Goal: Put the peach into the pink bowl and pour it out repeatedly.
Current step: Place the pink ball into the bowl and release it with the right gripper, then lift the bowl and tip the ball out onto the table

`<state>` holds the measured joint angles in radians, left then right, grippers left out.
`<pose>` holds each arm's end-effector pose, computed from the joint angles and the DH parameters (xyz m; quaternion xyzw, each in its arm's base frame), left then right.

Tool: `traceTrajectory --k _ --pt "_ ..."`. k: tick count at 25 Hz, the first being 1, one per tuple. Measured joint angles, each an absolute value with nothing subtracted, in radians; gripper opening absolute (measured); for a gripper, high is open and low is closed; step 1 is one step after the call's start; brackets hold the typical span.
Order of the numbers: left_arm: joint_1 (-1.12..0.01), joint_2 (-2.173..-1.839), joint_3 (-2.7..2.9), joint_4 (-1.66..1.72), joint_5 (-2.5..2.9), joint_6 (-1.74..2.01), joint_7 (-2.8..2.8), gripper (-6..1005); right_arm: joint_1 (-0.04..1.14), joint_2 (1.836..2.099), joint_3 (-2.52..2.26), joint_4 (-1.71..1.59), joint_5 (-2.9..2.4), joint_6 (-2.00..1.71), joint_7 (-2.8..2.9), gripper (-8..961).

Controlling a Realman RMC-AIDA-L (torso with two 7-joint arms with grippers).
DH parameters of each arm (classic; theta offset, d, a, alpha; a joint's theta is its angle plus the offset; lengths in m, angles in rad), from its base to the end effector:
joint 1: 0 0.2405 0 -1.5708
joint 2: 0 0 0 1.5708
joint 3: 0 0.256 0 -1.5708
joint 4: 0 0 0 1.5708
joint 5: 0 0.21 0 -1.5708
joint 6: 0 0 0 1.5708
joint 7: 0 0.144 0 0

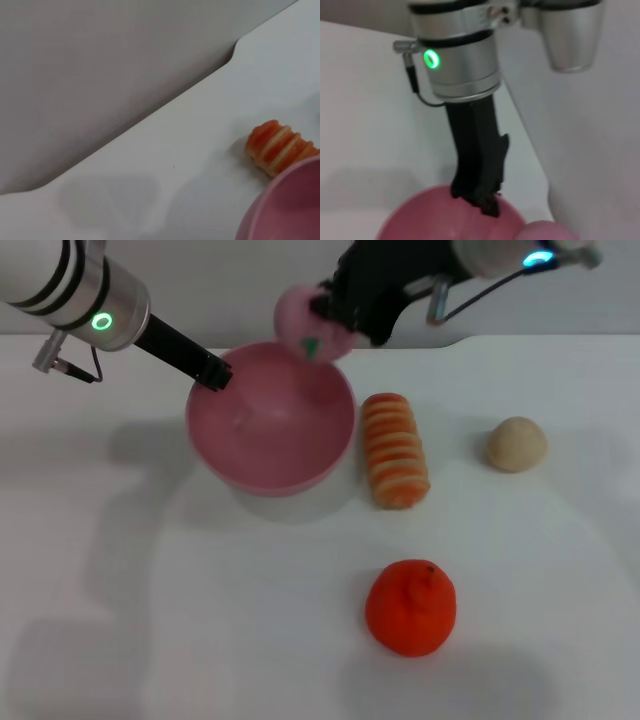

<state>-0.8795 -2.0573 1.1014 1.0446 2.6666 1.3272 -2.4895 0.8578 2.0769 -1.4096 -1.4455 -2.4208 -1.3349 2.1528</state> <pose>-0.1524 0.4383 0.0224 -0.9037 -0.3256 0.0941 0.2616 0.0244 0.3959 0.0034 -0.9730 -0.0554 -0.0407 0.2202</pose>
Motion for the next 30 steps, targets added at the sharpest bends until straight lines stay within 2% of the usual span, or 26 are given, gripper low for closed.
traceTrajectory --k 10,12,17,24,30 --pt "-0.884 -2.059 1.104 1.043 2.666 1.323 -2.49 34 0.858 2.077 -1.454 -1.403 -2.419 -1.284 2.136 65" --pt "-0.884 -2.059 1.109 1.043 2.666 1.32 -2.49 34 0.855 2.077 -1.454 -1.402 -2.418 -1.279 2.135 278" --pt "-0.883 -2.059 1.113 1.041 2.665 1.305 -2.49 34 0.844 2.077 -1.442 -1.395 -2.417 -1.247 2.128 286" --pt "-0.869 -2.06 1.133 1.041 2.664 1.234 -2.487 34 0.697 2.081 -1.348 -1.396 -2.321 -0.983 2.095 287" --pt "-0.837 -2.063 1.237 1.044 2.66 1.087 -2.489 34 0.496 2.078 -1.254 -1.315 -1.758 -0.777 1.787 288"
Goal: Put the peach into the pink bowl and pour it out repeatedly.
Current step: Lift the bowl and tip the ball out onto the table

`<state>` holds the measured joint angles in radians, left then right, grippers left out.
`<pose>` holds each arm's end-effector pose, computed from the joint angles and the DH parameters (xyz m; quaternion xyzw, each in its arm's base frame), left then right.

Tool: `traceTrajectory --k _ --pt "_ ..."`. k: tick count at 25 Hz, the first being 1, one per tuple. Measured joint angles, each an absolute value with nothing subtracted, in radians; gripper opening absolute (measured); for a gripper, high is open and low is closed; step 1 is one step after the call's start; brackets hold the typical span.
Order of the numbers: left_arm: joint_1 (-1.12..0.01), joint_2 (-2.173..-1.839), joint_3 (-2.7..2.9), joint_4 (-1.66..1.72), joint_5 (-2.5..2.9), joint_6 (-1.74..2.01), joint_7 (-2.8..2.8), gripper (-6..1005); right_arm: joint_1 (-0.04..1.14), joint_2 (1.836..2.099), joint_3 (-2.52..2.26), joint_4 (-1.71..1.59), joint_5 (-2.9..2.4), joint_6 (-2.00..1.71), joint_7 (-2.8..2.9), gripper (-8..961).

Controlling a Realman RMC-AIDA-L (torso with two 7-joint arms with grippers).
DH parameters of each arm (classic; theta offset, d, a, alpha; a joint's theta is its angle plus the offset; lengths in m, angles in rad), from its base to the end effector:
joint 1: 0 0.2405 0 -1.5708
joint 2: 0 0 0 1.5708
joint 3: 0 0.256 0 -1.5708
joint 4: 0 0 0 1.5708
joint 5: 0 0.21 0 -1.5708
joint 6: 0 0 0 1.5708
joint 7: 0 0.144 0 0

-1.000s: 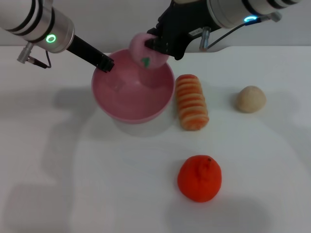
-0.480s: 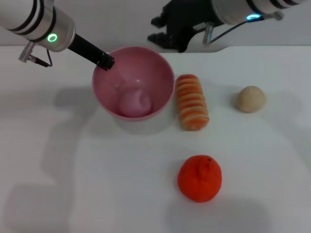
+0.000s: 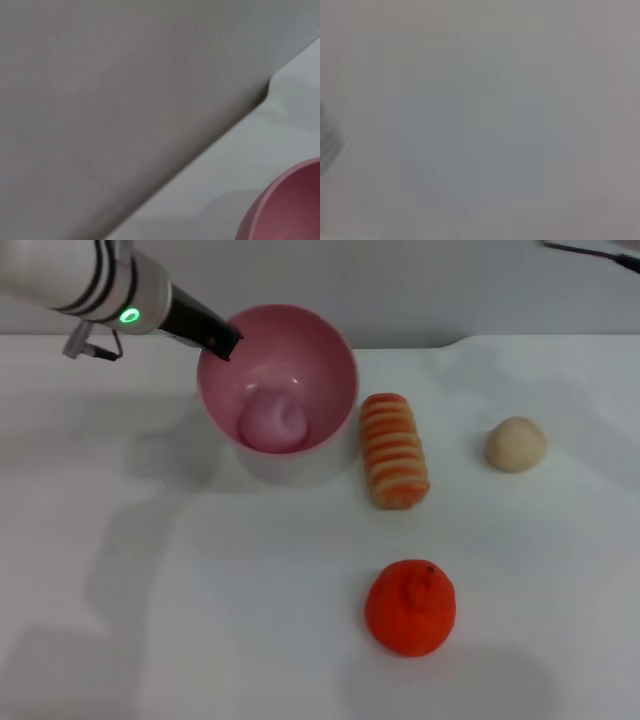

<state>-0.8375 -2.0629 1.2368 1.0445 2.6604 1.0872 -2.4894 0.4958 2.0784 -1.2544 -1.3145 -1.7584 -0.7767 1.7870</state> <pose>-0.1494 0.4527 0.0113 -0.9025 -0.2655 0.0751 0.3308 0.1217 0.4226 0.0673 -0.8718 0.1061 0.2530 0.4057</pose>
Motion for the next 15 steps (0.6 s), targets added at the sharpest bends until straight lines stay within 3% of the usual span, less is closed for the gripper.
traceTrajectory --k 6,15 --pt "-0.749 -2.068 1.47 1.05 2.66 0.757 -2.491 34 0.394 2.075 -1.186 -1.174 -1.312 -0.773 1.468 288" --pt "-0.62 -2.068 1.663 1.075 2.661 0.419 -2.492 33 0.332 2.074 -1.069 -1.006 -1.019 -0.781 1.284 288"
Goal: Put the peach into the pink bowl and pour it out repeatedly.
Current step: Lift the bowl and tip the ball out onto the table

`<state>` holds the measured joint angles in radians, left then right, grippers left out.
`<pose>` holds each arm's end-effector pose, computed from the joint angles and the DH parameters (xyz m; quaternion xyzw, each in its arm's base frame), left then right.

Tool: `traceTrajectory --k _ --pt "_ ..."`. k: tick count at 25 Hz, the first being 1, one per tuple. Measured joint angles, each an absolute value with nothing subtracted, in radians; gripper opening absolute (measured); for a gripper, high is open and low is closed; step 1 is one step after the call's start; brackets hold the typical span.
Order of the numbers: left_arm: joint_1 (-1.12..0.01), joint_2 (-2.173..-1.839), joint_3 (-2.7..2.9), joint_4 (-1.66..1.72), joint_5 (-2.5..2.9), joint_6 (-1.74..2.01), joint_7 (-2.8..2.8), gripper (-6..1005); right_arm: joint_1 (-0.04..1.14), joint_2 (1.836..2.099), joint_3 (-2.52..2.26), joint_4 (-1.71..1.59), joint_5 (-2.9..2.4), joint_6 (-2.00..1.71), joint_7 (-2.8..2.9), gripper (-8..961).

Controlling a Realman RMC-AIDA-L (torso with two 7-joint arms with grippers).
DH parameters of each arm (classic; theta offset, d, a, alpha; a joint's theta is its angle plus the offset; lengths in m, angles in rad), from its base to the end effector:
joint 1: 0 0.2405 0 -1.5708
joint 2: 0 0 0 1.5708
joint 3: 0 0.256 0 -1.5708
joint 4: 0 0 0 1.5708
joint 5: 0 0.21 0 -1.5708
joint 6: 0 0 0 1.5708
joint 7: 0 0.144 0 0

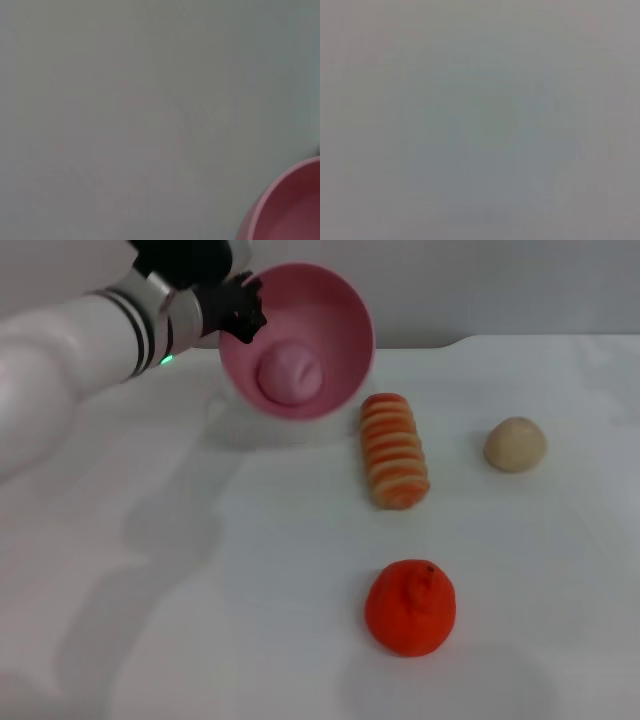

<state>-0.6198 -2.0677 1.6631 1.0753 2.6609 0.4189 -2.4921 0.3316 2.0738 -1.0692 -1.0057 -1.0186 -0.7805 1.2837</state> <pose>-0.1537 0.4440 -0.0268 -0.8825 -0.0909 0.0018 0.4614 0.2461 0.3996 0.1149 -0.7223 0.2385 0.3973 0.5133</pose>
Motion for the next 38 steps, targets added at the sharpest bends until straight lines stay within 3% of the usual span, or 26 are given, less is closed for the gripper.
traceTrajectory --k 9,20,31,38 --pt "-0.394 -2.068 1.894 1.063 2.663 -0.222 -2.418 33 0.317 2.077 -1.051 -0.973 -1.006 -0.795 1.293 287" --pt "-0.313 -2.069 2.067 0.976 2.659 -0.662 -2.372 33 0.325 2.074 -1.065 -0.984 -1.003 -0.809 1.332 287" --pt "-0.327 -2.069 2.071 0.98 2.648 -0.624 -2.373 33 0.33 2.075 -1.078 -0.973 -1.002 -0.813 1.331 288" --pt "-0.433 -2.068 1.943 1.029 2.537 -0.272 -2.389 33 0.338 2.073 -1.08 -0.944 -1.013 -0.826 1.322 289"
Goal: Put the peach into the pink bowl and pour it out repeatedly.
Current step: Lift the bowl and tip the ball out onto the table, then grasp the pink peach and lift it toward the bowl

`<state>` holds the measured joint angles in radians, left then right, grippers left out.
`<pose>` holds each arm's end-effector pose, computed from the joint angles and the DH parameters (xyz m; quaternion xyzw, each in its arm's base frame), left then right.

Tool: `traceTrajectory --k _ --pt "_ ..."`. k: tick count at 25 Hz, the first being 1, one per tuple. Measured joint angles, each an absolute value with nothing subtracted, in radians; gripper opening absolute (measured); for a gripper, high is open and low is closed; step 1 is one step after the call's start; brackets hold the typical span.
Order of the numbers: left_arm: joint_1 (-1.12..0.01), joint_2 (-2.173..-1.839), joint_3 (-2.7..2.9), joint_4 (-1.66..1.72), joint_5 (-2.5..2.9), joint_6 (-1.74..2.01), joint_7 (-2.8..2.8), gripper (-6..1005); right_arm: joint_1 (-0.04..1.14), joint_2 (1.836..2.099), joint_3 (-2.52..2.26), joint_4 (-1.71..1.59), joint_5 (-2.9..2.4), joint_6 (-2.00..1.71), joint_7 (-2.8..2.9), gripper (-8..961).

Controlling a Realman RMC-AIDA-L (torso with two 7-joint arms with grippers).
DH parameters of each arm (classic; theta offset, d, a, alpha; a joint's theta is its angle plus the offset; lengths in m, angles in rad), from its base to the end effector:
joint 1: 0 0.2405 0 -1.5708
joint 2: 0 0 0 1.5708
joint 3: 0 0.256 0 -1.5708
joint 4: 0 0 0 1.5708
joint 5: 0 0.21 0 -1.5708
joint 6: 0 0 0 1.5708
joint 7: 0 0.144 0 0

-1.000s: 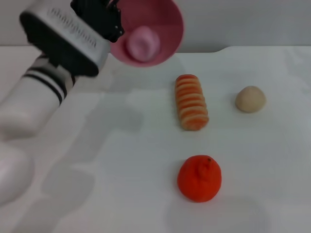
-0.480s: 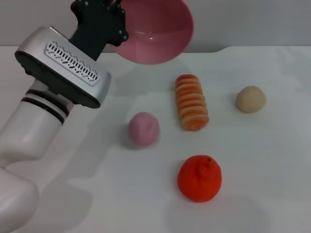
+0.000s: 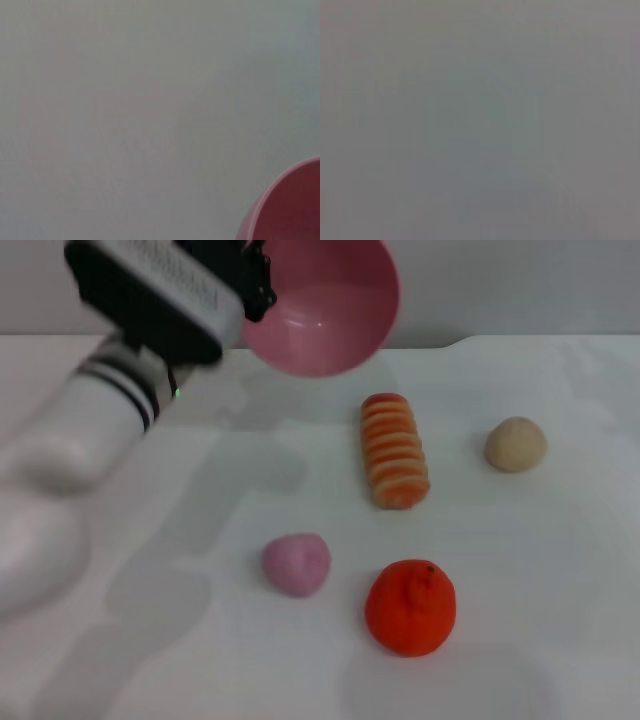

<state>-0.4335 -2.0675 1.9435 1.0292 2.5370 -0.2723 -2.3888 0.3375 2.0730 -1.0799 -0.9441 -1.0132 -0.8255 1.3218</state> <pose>-0.1584 0.4057 -0.0370 -0.8129 0.0126 -0.1342 0.5667 0.2515 0.3967 0.0994 -0.7274 0.2669 0.4098 0.4814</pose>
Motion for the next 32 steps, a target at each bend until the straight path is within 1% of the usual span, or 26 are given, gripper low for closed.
traceTrajectory --k 5,6,7,11,12,16,19,22,28,30,32 --pt "-0.548 -2.065 1.759 1.034 2.446 0.086 -2.39 33 0.344 2.071 -1.1 -0.915 -1.043 -0.851 1.277 289" --pt "-0.619 -2.062 1.631 1.018 2.415 0.281 -2.391 33 0.351 2.07 -1.121 -0.91 -1.073 -0.86 1.251 289" --pt "-0.619 -2.062 1.631 1.018 2.415 0.281 -2.391 33 0.356 2.068 -1.126 -0.909 -1.107 -0.868 1.243 289" --pt "-0.754 -2.057 1.336 0.969 2.423 0.636 -2.389 33 0.377 2.068 -1.134 -0.908 -1.226 -0.904 1.242 289" --pt "-0.754 -2.057 1.336 0.969 2.423 0.636 -2.389 33 0.384 2.068 -1.138 -0.909 -1.267 -0.921 1.246 289" --pt "-0.826 -2.048 1.101 0.963 2.508 0.845 -2.391 33 0.417 2.065 -1.161 -0.944 -1.472 -1.015 1.336 289" --pt "-0.853 -2.033 0.985 0.961 2.564 0.934 -2.391 33 0.453 2.064 -1.164 -1.005 -1.646 -1.125 1.46 289" --pt "-0.853 -2.017 0.944 0.961 2.569 0.968 -2.395 33 0.493 2.064 -1.167 -1.092 -1.798 -1.274 1.581 290" --pt "-0.839 -2.02 0.947 0.958 2.57 0.971 -2.402 33 0.597 2.065 -1.203 -1.188 -1.884 -1.524 1.725 290" --pt "-0.839 -2.023 0.947 0.952 2.57 0.964 -2.398 33 0.639 2.067 -1.231 -1.185 -1.927 -1.53 1.779 290" --pt "-0.839 -2.027 0.947 0.947 2.569 0.953 -2.394 33 0.675 2.071 -1.265 -1.164 -1.974 -1.503 1.829 322"
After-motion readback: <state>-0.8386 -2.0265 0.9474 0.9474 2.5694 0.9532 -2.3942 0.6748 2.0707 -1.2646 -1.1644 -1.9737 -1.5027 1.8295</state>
